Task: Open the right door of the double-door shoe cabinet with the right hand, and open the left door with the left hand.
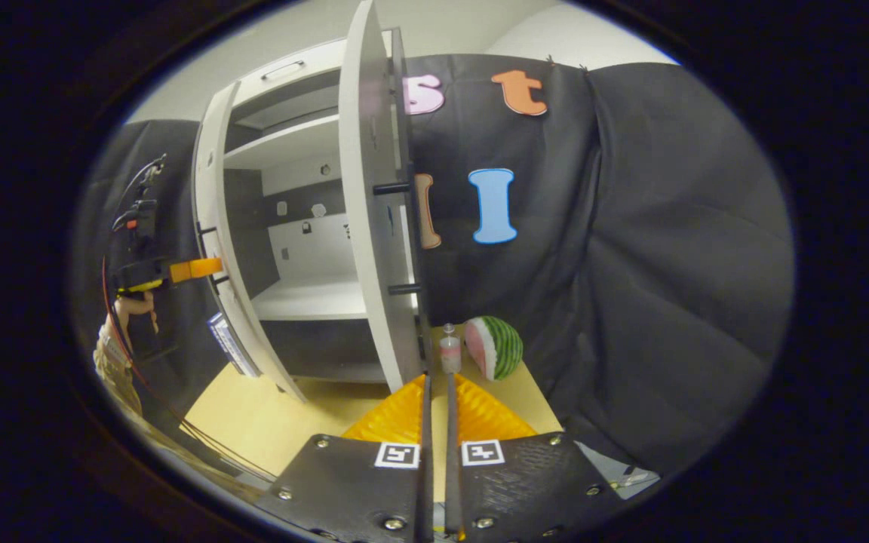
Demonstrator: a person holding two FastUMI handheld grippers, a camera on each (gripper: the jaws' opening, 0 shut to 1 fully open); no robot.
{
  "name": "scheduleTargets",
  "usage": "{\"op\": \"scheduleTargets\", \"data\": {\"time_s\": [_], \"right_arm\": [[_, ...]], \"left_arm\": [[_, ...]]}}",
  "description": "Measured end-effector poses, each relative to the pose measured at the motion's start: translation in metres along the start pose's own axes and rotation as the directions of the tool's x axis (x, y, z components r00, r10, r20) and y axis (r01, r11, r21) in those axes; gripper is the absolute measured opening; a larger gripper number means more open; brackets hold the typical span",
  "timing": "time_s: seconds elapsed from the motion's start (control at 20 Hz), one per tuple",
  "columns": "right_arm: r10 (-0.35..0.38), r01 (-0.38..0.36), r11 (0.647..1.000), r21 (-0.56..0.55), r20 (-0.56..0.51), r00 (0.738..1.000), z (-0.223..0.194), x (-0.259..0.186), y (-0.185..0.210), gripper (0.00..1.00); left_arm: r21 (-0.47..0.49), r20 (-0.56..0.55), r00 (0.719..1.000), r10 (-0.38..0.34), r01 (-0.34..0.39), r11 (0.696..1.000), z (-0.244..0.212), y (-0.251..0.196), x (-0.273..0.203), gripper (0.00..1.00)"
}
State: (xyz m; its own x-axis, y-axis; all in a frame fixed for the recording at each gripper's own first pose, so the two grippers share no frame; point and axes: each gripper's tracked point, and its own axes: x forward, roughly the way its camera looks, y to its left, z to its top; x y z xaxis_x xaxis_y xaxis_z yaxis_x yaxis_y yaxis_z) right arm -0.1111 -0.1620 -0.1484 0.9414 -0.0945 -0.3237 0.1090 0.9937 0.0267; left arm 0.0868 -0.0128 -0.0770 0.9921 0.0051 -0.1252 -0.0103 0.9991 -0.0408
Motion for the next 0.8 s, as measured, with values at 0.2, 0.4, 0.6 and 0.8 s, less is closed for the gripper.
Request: {"op": "scheduleTargets", "data": {"time_s": [0.2, 0.4, 0.6, 0.8], "right_arm": [[-0.011, 0.011, 0.999, 0.044, 0.004, 1.0, 0.002, 0.009, -0.004, 0.06], [-0.022, 0.022, 0.998, 0.057, -0.004, 1.0, -0.001, 0.017, -0.004, 0.06], [-0.073, 0.073, 0.996, 0.056, -0.007, 0.997, -0.006, 0.023, -0.011, 0.06], [-0.075, 0.076, 0.995, 0.06, -0.021, 0.997, -0.009, 0.029, -0.003, 0.06]], "left_arm": [[-0.014, -0.005, 1.0, 0.0, -0.001, 1.0, -0.001, 0.003, -0.004, 0.22], [-0.028, -0.017, 1.0, 0.0, -0.001, 1.0, -0.001, 0.006, -0.003, 0.22], [-0.036, -0.021, 1.0, 0.003, -0.003, 0.999, -0.003, 0.01, -0.01, 0.22], [-0.046, -0.018, 1.0, 0.017, -0.018, 0.999, -0.004, 0.017, -0.017, 0.22]]}}
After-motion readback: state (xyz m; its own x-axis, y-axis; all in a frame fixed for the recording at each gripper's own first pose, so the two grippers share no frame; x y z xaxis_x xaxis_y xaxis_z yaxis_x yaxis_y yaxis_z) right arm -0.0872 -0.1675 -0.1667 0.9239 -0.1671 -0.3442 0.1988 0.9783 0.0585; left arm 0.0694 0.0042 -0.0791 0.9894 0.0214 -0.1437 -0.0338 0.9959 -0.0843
